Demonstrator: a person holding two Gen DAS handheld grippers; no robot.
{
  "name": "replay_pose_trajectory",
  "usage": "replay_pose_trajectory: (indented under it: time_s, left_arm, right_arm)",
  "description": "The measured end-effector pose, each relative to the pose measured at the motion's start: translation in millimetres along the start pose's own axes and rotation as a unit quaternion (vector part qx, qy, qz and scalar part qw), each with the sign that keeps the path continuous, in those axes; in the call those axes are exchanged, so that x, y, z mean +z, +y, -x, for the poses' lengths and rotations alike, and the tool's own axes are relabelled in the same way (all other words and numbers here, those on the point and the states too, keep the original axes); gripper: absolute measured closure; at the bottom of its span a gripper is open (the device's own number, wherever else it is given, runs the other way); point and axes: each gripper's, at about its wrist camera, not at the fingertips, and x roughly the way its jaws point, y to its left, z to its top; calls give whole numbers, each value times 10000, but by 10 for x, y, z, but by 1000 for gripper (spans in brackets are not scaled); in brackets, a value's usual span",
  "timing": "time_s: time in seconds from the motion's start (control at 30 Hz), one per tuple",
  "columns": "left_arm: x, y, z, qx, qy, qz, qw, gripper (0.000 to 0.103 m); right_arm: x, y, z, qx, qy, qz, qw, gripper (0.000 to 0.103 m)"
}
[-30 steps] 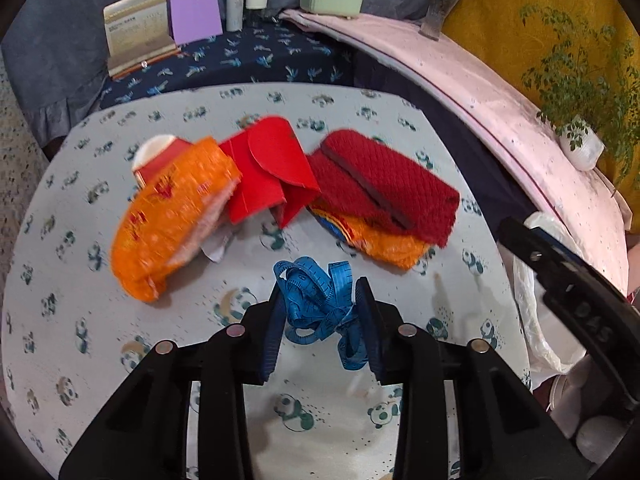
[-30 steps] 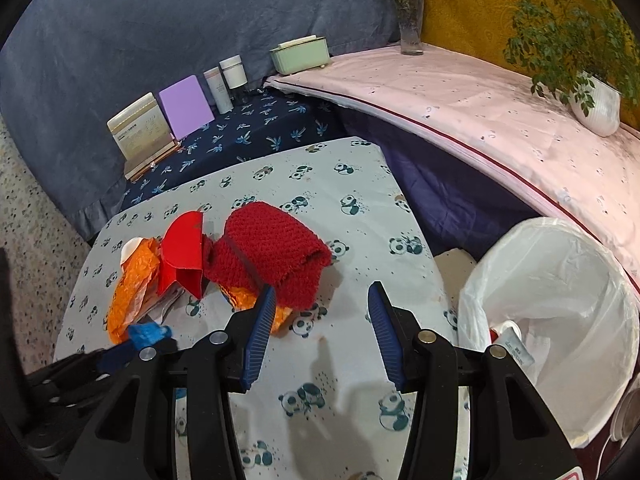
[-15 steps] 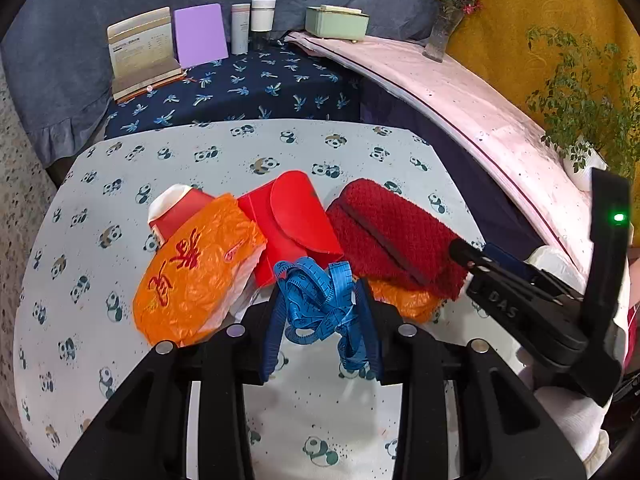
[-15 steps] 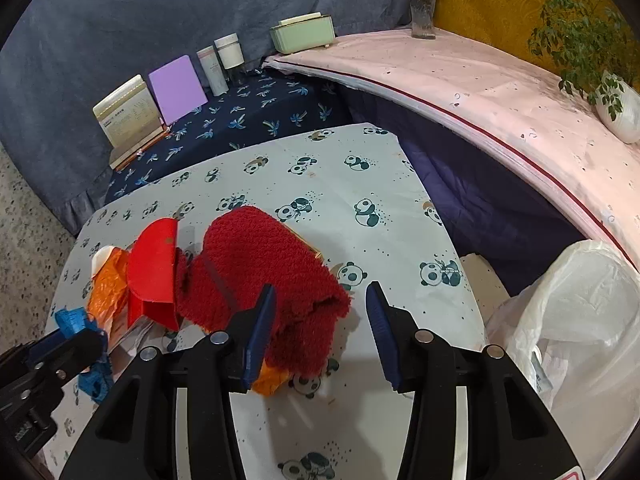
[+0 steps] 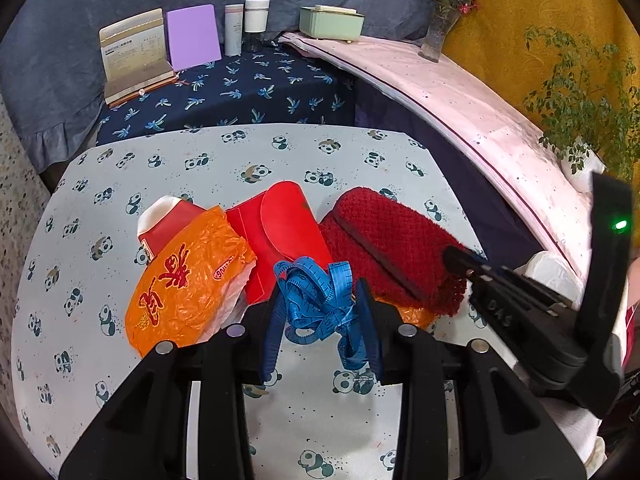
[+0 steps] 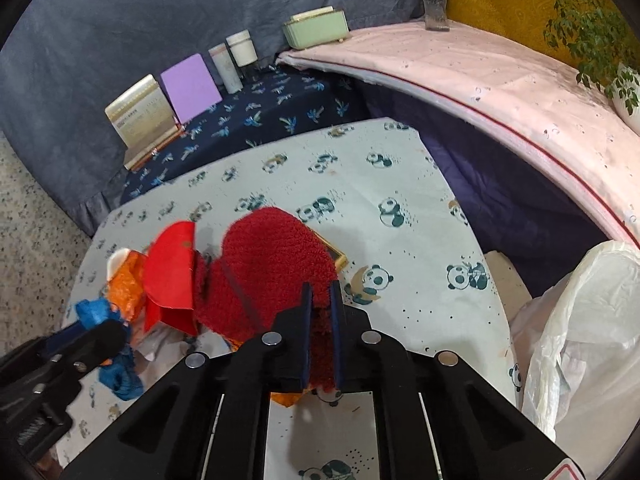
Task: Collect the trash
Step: 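Grasp and lift the red knitted cloth with the right tool while the left tool holds the strap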
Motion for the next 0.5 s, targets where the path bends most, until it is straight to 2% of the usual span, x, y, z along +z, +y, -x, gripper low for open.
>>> replay_pose_trajectory:
  time_s: [0.23, 0.5]
  left_arm:
    - [30, -92, 155, -93, -133, -73, 9998, 70]
    - [27, -275, 356, -186, -296, -250, 9991, 70]
  right_arm:
    - [175, 69, 510, 231, -537, -48, 9983, 96]
    - [402, 29, 1118, 298, -1151, -49, 9929, 96]
